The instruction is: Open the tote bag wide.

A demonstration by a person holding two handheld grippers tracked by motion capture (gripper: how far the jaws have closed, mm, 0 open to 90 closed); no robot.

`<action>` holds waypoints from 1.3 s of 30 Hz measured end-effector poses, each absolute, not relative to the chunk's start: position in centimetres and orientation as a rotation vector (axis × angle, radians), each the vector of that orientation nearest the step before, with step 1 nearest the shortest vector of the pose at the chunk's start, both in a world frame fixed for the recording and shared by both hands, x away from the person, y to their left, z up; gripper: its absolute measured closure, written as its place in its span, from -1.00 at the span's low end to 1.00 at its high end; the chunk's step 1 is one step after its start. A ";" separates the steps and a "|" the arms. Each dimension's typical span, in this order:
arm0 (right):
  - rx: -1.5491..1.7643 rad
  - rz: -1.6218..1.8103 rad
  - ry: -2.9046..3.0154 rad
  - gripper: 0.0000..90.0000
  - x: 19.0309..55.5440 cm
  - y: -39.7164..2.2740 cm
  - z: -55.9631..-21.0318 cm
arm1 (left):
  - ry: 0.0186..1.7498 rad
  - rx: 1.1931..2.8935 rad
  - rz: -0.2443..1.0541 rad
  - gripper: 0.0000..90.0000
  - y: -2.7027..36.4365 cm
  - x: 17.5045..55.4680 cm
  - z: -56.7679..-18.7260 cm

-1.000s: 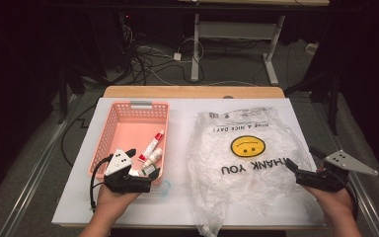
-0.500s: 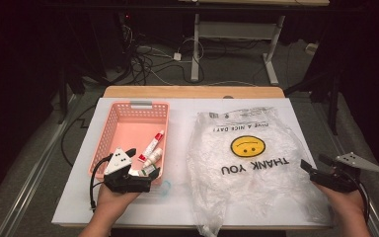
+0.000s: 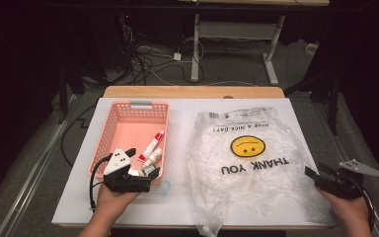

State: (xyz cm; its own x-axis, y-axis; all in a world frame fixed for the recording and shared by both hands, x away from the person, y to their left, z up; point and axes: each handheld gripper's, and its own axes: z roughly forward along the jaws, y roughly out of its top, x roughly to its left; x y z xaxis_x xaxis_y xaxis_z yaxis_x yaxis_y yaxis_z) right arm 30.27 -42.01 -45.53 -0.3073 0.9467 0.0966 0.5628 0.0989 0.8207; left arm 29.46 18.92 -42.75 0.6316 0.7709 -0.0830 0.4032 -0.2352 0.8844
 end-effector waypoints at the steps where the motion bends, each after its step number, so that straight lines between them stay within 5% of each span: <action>1: 1.478 1.109 1.918 0.02 29.7 -42.2 -45.5 | 0.934 1.864 0.461 -1.00 18.9 29.5 -42.8; 8: 1.497 1.100 1.945 0.24 28.9 -42.3 -45.9 | 0.922 1.867 0.459 -1.00 18.7 29.4 -42.6; 17: 1.433 1.046 2.087 0.92 29.2 -40.9 -46.6 | 0.917 1.871 0.463 -1.00 18.7 29.5 -42.7; 39: 1.148 1.093 2.321 1.00 28.6 -33.6 -45.9 | 0.918 1.880 0.502 -1.00 18.9 29.8 -42.5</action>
State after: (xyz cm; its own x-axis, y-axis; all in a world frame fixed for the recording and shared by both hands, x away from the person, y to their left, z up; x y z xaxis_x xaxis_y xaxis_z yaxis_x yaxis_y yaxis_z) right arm 28.61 -33.58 -45.94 -0.6210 0.7828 0.0408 0.5302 0.3812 0.7574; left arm 29.80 18.94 -42.51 0.6336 0.7726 -0.0406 0.3822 -0.2670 0.8846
